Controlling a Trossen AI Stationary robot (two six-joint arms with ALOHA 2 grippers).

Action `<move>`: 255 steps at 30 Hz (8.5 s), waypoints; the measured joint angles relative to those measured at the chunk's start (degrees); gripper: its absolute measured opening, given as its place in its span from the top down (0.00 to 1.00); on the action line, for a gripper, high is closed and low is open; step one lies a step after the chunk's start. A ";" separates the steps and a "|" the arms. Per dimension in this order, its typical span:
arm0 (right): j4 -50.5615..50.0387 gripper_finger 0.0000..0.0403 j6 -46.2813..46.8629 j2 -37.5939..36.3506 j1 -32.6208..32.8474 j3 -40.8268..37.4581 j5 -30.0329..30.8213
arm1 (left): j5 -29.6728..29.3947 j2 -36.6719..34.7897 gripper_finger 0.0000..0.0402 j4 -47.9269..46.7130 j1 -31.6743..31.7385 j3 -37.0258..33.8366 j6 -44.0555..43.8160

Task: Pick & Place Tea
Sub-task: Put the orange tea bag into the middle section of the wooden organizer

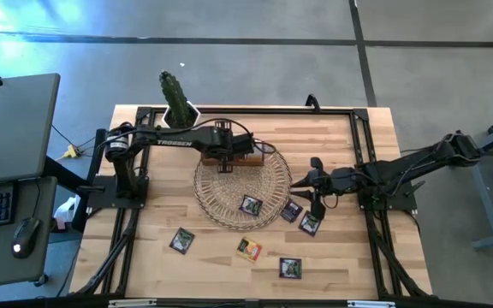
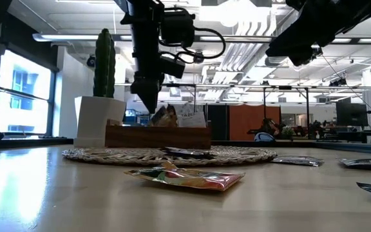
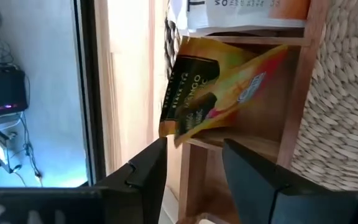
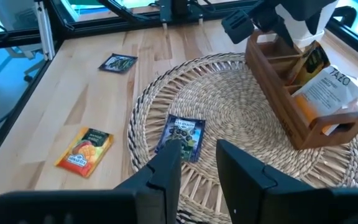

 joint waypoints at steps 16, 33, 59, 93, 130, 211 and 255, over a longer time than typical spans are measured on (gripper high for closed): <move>-0.09 0.76 0.29 0.92 0.00 0.02 1.10 | 6.47 -0.07 0.62 2.51 7.29 -0.02 0.13; 0.90 0.76 -0.76 3.52 0.00 0.02 0.88 | 18.30 -0.07 0.64 3.03 10.43 -0.02 3.28; 1.75 0.76 -0.76 3.51 0.01 0.02 0.86 | 14.84 -0.07 0.98 -7.03 7.36 5.30 8.10; 12.75 0.76 -6.15 7.82 -2.55 0.02 10.55 | 2.69 0.77 0.63 -18.52 1.04 10.69 -11.35; -0.73 1.00 1.81 64.47 -21.03 49.86 8.15 | 15.88 -39.41 0.63 17.20 -3.82 -31.23 -18.79; 9.27 0.59 -21.26 68.00 1.87 41.37 -28.82 | 16.51 -39.34 0.63 18.97 -19.93 -31.26 -33.90; 3.67 0.61 -26.09 69.74 4.98 41.59 -24.35 | 17.03 -39.34 0.63 19.11 -19.91 -31.26 -34.37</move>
